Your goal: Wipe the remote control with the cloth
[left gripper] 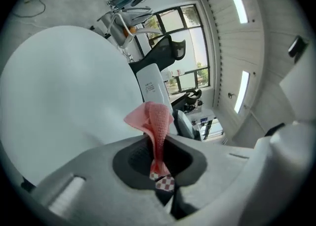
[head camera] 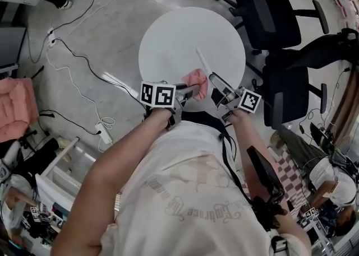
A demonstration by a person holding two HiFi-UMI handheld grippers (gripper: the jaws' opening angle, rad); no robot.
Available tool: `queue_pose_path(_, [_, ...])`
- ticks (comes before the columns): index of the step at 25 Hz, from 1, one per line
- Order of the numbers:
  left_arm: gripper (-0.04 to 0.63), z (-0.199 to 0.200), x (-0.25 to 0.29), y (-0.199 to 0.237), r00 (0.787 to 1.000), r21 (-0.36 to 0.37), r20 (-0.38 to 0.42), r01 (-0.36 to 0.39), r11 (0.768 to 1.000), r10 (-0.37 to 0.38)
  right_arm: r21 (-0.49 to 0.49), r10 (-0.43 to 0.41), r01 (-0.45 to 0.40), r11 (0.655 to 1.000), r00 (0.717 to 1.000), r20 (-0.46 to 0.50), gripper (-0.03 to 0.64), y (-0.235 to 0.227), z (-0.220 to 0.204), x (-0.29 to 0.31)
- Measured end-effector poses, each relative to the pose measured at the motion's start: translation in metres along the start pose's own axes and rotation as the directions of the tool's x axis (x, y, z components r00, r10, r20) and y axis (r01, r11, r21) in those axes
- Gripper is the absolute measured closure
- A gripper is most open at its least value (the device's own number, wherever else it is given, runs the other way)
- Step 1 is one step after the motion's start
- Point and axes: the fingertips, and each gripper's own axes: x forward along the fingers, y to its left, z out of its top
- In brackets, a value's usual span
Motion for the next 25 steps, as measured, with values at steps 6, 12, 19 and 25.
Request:
queue_pose_path(6, [0.571, 0.015, 0.004, -0.019, 0.999, -0.018, 0.051, 0.017, 1.0, -0.016, -0.005, 0.095, -0.095, 0.995, 0.995, -0.006, 0.364, 0.021, 0.0, 0.01])
queue_pose_path(12, [0.571, 0.031, -0.006, -0.018, 0.995, -0.002, 0.098, -0.012, 1.0, 0.012, -0.003, 0.121, -0.122, 0.992, 0.988, -0.099, 0.364, 0.027, -0.01, 0.01])
queue_pose_path(19, [0.571, 0.073, -0.014, -0.012, 0.986, 0.019, 0.165, -0.019, 1.0, 0.015, -0.024, 0.107, -0.113, 0.993, 0.98, -0.168, 0.364, 0.021, -0.026, 0.006])
queue_pose_path(25, [0.571, 0.118, -0.023, -0.01, 0.974, 0.047, 0.226, -0.029, 0.998, 0.018, -0.032, 0.107, -0.116, 0.993, 0.972, -0.211, 0.365, 0.021, -0.035, 0.0])
